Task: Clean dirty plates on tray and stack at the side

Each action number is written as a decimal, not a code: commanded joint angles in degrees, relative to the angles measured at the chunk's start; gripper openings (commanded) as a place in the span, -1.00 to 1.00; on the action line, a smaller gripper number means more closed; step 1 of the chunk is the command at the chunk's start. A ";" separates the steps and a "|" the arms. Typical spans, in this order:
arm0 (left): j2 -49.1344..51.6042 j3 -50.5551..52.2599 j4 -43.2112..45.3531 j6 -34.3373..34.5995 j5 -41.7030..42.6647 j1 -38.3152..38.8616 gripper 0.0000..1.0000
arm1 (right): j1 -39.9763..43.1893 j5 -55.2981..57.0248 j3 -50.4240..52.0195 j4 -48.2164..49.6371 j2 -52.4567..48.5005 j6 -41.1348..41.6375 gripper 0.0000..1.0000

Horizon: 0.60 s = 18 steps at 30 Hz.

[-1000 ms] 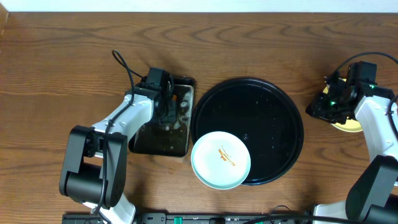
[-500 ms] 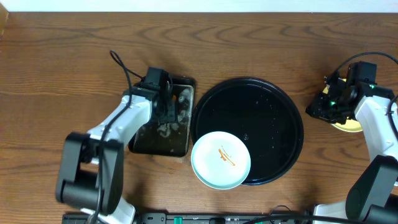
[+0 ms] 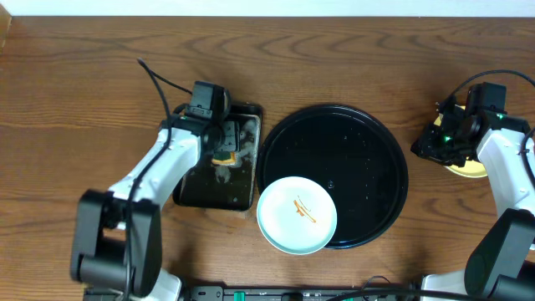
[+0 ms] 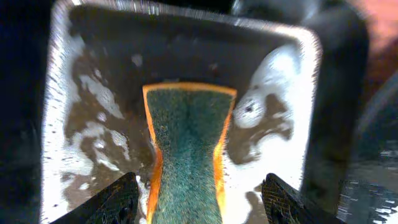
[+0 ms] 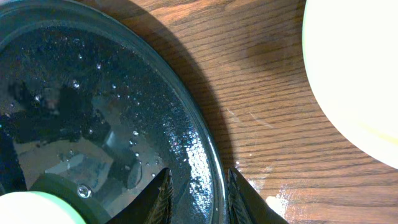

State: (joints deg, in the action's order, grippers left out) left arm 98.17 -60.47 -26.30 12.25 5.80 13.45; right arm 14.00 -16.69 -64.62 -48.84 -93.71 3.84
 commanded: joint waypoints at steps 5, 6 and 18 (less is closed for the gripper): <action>6.01 -0.46 0.59 1.81 0.26 -0.15 -0.02 | -0.37 0.15 -0.15 0.04 -0.04 -0.72 -0.46; 6.01 -0.46 0.68 1.81 0.26 -0.15 -0.20 | -0.37 0.15 -0.15 0.17 -0.04 -0.72 -0.46; 5.99 -0.46 1.14 1.81 0.22 -0.15 -0.85 | -0.68 -0.35 -0.15 0.04 -0.04 -0.74 -0.53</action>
State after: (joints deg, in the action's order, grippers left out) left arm 103.83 -60.47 -25.26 13.74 5.89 13.45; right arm 14.00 -16.69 -64.62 -48.42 -93.71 3.84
